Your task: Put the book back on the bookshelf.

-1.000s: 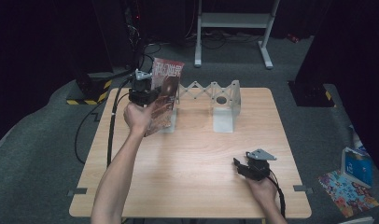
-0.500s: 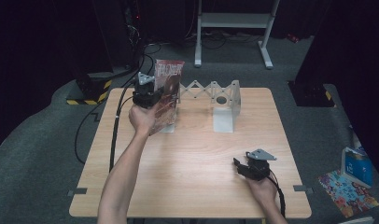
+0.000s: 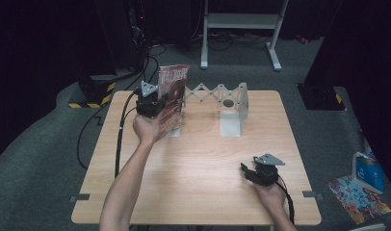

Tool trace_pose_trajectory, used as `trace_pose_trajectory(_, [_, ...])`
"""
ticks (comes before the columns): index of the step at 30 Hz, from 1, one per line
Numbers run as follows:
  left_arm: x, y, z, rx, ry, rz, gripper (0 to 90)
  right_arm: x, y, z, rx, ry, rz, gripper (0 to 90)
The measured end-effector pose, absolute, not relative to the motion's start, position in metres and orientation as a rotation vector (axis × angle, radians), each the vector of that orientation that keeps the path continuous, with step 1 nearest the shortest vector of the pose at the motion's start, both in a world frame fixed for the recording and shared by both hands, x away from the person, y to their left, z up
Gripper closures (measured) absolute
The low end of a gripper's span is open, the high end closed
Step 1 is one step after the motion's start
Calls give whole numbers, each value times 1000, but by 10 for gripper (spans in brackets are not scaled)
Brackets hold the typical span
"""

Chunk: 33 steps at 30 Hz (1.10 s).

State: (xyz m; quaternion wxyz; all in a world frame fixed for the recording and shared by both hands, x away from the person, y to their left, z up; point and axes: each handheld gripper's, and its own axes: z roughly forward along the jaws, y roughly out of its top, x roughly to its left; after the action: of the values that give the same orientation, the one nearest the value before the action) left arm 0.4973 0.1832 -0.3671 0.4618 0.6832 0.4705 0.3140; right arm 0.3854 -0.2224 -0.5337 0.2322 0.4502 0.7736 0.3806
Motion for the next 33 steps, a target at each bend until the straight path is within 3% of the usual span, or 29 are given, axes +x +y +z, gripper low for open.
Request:
trace_pose_trajectory(20, [487,185,-380,1770,1215,749,825,386,-222,-534,1232,2129,1047,369])
trace_pose_trajectory(33, [497,186,-373,1871,1314,622,820,386,-222,-534,1232,2130,1048,369])
